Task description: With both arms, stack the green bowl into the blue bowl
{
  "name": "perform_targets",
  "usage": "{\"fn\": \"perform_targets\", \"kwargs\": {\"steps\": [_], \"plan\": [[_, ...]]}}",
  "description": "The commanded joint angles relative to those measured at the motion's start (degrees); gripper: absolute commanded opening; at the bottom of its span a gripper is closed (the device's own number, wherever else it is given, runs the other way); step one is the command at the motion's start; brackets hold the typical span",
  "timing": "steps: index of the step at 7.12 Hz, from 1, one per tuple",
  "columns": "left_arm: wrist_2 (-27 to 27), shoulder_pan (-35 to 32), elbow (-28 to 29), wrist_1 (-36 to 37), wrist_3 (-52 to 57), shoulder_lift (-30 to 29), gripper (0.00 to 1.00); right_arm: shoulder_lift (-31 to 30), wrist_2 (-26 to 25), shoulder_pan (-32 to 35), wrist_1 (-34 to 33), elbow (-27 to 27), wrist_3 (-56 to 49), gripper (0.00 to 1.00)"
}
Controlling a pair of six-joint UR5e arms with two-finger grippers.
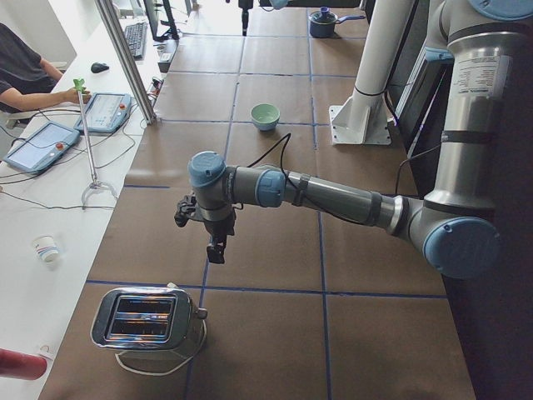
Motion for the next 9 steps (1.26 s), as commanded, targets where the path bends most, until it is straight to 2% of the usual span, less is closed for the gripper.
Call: {"fn": "perform_targets", "kwargs": {"steps": [1,2,3,7,9], "plan": [[-1.0,-2.7,3.0,-0.4,5.2,1.9,1.0,-3.3,1.3,11.5,-9.8,-3.7,-26.1,1.0],[-1.0,-3.4,2.8,-0.5,5.3,2.6,1.0,-4.0,1.6,15.0,-12.6,-6.0,-32.2,1.0],[-1.0,-3.7,2.8,-0.5,5.2,2.7,1.0,-8.2,3.5,17.8,-12.1,-6.1,-32.5,1.0],[-1.1,-4.1,3.0,-0.5,0.8,4.2,1.0,-10.3,4.2,18.6,-12.0,-7.5,-32.8,1.0],[-1.1,-4.6,3.6,-0.5,-1.3,4.3,1.0,-11.4,4.4,21.6,-12.0,-9.9,-33.0,1.0]]}}
